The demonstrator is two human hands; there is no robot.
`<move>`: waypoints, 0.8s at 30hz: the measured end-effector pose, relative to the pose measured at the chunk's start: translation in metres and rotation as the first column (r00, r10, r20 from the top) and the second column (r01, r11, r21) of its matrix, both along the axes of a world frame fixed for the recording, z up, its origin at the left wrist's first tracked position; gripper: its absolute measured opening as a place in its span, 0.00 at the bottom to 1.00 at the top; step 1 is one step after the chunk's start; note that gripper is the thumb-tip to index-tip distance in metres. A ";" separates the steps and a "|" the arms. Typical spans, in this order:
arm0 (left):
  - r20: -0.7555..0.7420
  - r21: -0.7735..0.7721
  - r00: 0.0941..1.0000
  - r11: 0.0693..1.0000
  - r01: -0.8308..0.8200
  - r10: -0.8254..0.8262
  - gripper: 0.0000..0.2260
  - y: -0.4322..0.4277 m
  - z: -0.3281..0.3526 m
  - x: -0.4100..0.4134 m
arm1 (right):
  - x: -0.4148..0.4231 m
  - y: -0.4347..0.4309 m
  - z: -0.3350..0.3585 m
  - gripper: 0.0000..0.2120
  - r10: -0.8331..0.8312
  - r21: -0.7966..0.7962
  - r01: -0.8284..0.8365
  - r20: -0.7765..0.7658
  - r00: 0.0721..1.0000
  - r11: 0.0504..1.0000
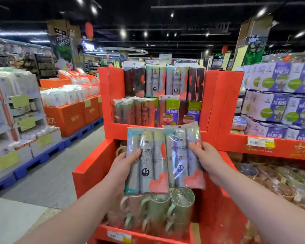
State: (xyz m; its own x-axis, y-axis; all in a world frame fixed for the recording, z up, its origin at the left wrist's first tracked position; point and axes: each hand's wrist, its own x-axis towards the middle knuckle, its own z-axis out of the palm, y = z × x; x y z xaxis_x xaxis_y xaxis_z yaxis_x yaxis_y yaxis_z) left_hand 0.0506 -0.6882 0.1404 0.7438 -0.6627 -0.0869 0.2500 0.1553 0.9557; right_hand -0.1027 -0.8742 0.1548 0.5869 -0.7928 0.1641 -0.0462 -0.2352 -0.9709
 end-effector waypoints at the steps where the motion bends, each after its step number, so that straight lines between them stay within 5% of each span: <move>1: 0.008 -0.007 1.000 1.000 0.003 -0.003 0.12 -0.006 0.003 0.014 | 0.011 -0.006 0.008 0.09 -0.013 -0.024 0.013 0.011 1.000 1.000; 9: 0.059 -0.065 0.998 0.998 -0.023 0.027 0.11 -0.034 0.030 0.126 | 0.119 -0.045 0.063 0.09 -0.116 -0.203 0.126 0.057 0.992 0.971; 18: 0.087 -0.104 0.995 0.994 -0.036 0.045 0.13 -0.042 0.050 0.188 | 0.215 -0.084 0.081 0.05 -0.092 -0.209 0.109 0.087 0.992 0.972; 24: 0.069 -0.140 0.991 0.984 -0.106 0.116 0.10 -0.039 0.057 0.202 | 0.266 -0.117 0.064 0.15 -0.045 -0.169 0.044 0.000 0.999 0.985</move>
State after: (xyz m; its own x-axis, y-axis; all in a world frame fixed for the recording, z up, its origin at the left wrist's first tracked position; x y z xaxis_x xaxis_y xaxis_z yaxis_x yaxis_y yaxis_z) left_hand 0.2530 -0.7274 0.1971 0.8144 -0.5774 0.0582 0.1509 0.3075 0.9395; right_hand 0.1632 -0.9914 0.2188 0.5526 -0.7792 0.2958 -0.0640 -0.3935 -0.9171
